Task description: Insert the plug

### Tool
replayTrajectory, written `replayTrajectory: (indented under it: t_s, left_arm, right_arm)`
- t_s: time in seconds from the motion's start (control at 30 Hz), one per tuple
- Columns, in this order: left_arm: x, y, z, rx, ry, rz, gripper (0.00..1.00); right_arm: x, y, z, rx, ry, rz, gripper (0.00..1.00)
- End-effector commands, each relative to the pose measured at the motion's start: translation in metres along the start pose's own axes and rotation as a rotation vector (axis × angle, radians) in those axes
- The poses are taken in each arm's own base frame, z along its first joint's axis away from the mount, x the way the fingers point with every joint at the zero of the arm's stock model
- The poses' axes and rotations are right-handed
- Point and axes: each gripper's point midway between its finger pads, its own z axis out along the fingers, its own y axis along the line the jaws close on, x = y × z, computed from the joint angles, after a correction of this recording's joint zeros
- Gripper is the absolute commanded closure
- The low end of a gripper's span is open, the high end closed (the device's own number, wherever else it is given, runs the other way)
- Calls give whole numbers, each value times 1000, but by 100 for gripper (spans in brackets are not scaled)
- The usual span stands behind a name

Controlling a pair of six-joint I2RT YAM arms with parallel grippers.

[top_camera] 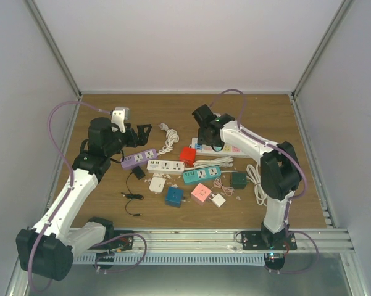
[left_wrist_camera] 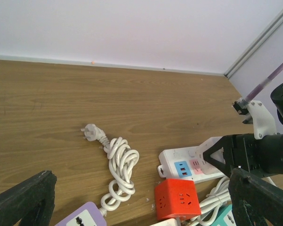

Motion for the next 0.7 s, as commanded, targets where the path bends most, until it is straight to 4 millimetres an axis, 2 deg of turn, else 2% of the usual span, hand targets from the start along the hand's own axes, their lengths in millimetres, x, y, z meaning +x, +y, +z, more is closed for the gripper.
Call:
replayTrajectory:
  t_s: [0.0,0.37,0.53,0.67]
  left_arm:
    - [-2,4,2,-7,-14,9,1]
    - [-1,3,2,-2,-14,10,1]
    - [-1,4,2,-5,-14,9,1]
    - [-1,4,1,-6,-15,11,1]
  right_arm:
    - [7,3,0,-16,8,13,70]
    - [28,-1,19,2,69,10,70]
    - [29,-10,23,50,65,9,70]
    - [28,-14,18,74,57,27,70]
